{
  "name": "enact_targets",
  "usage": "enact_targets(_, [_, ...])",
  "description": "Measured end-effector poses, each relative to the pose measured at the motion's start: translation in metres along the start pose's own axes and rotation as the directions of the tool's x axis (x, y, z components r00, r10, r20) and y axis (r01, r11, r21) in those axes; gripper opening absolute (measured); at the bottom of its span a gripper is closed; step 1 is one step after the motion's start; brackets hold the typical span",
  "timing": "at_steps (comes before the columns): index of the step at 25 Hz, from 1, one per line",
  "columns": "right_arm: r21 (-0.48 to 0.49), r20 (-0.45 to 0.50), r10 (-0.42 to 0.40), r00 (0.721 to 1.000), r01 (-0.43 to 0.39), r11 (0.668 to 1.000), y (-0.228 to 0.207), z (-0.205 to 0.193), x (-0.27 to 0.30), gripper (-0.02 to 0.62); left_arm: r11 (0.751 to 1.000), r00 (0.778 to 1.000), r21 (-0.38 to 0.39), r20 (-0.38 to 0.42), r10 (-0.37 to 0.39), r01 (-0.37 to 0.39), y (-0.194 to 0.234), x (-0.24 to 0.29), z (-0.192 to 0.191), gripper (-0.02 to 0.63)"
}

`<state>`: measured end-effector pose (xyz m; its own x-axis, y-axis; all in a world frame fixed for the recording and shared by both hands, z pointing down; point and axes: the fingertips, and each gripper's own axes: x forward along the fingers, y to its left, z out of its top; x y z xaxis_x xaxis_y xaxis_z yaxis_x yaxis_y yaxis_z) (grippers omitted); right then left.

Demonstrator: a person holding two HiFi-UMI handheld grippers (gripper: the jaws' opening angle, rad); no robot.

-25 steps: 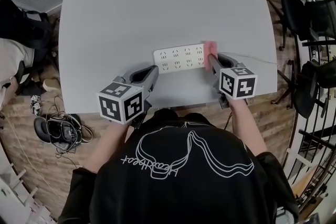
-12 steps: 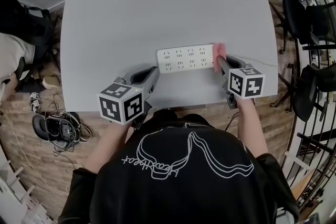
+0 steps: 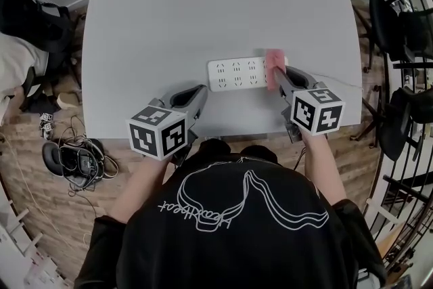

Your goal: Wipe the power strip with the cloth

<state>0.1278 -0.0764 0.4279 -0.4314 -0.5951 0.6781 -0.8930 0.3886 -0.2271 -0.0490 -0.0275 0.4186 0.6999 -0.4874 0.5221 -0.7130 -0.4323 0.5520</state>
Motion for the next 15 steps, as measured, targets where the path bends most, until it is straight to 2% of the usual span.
enact_targets(4, [0.027, 0.022, 0.097, 0.995, -0.098, 0.995, 0.030, 0.008, 0.008, 0.043, 1.000, 1.000, -0.008, 0.010, 0.018, -0.018, 0.000, -0.002, 0.000, 0.015])
enact_targets(9, [-0.076, 0.006, 0.152, 0.988, -0.152, 0.986, 0.067, 0.012, 0.022, 0.043, 0.999, 0.999, -0.018, 0.019, 0.038, -0.038, 0.001, -0.007, -0.003, 0.015])
enact_targets(15, [-0.116, -0.025, 0.219, 0.975, -0.221, 0.968, 0.102, 0.009, 0.040, 0.043, 0.996, 0.997, -0.046, 0.032, 0.072, -0.071, 0.011, -0.017, -0.007, 0.015])
